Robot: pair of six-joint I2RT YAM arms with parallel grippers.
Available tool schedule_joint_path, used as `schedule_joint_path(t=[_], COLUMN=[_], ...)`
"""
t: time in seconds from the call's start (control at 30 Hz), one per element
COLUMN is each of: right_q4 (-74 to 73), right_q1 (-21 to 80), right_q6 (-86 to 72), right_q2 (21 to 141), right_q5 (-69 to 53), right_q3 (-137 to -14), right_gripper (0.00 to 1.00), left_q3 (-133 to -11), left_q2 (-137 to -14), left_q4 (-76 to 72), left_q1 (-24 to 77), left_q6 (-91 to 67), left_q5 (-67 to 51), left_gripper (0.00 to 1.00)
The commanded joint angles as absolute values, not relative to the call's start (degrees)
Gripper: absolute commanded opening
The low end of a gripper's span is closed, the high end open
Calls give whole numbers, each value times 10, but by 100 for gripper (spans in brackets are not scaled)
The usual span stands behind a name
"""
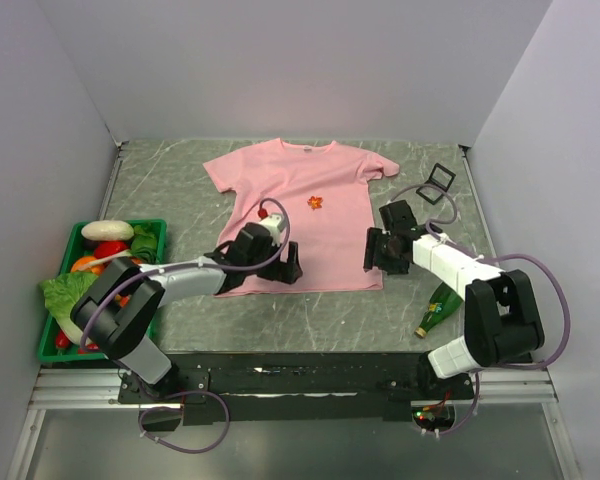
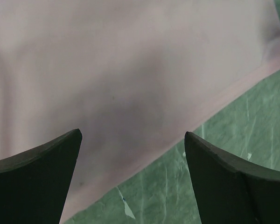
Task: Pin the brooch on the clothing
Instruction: Flatten out the clothing with brooches at the center of the board.
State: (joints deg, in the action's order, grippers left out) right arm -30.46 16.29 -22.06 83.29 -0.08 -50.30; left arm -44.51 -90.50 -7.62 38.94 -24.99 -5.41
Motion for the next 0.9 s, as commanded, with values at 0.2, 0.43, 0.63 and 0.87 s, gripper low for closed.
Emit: schedule_joint_path(t=[0.2,0.43,0.63,0.87], right_q4=[-265,-270,-307,-317], right_q1=[171,171,172,172], right_q6=[-253,-258,-256,-281], right_q2=[856,849,805,717], right_q5=[32,15,16,-82], right_q3=[-463,-441,-433,-380], right_gripper=[52,28,8,2], left_q3=[-347,-293,-269,-240], left_q2=[-881,-855,-824,-773], left_q4=[-186,-200,-190,-160], left_q1=[398,402,425,460], left_q6=[-317,-329,-344,-383], left_q5=[-59,-67,-58,-31], left_gripper=[96,96,96,96])
